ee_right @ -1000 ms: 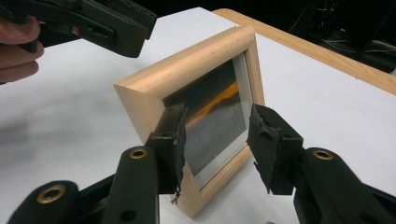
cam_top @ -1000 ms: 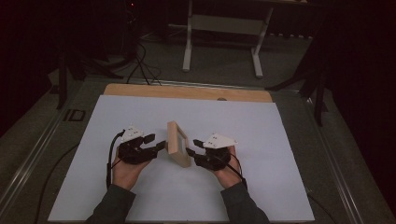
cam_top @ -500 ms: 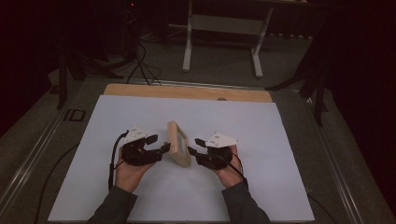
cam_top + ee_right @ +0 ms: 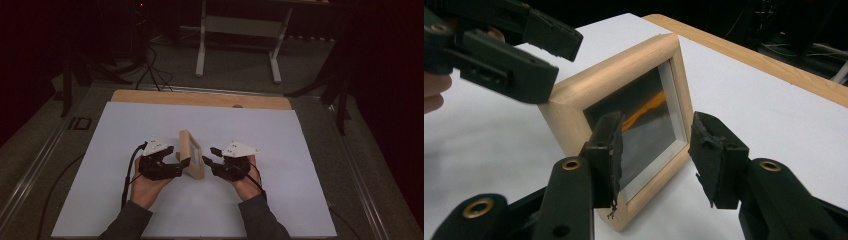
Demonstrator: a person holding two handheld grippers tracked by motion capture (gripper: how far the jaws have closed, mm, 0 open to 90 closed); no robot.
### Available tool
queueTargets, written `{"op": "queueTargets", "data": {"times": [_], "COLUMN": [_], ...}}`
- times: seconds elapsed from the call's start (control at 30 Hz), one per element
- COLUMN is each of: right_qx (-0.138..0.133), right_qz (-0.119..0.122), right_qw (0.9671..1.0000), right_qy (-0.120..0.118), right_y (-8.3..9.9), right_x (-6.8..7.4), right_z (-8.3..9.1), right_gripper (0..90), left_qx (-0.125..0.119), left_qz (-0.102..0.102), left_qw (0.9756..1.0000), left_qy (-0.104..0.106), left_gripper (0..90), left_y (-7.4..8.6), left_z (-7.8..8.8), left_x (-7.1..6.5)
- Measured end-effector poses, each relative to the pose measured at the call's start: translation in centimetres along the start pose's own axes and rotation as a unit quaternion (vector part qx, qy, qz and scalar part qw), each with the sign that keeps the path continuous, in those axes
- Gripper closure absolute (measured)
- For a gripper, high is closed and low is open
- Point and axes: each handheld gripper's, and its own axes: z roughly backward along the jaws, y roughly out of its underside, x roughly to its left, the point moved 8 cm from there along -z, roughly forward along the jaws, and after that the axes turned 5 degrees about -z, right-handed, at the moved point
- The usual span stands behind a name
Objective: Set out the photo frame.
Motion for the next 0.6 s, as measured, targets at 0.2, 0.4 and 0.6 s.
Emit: {"op": "queueTargets", "data": {"times": [0.2,0.4,0.6], "right_qx": [0.000,-0.002,-0.002], "right_qz": [-0.002,-0.001,-0.003], "right_qw": [1.0000,1.0000,1.0000], "right_qy": [0.001,0.001,0.001], "right_y": [0.0,-0.1,-0.1], "right_x": [-0.1,-0.2,-0.2], "right_z": [0.1,0.2,0.2], "right_gripper": [55.6,55.5,55.5], "left_qx": [0.010,0.017,0.021], "left_qz": [-0.004,0.003,0.012], "left_qw": [0.9999,0.9998,0.9996], "left_qy": [-0.001,-0.007,-0.011], "left_gripper": [24.6,24.6,24.8], "left_y": [0.3,0.6,0.8], "left_z": [-0.7,-1.4,-2.1], "left_x": [-0.4,-0.4,-0.5]}}
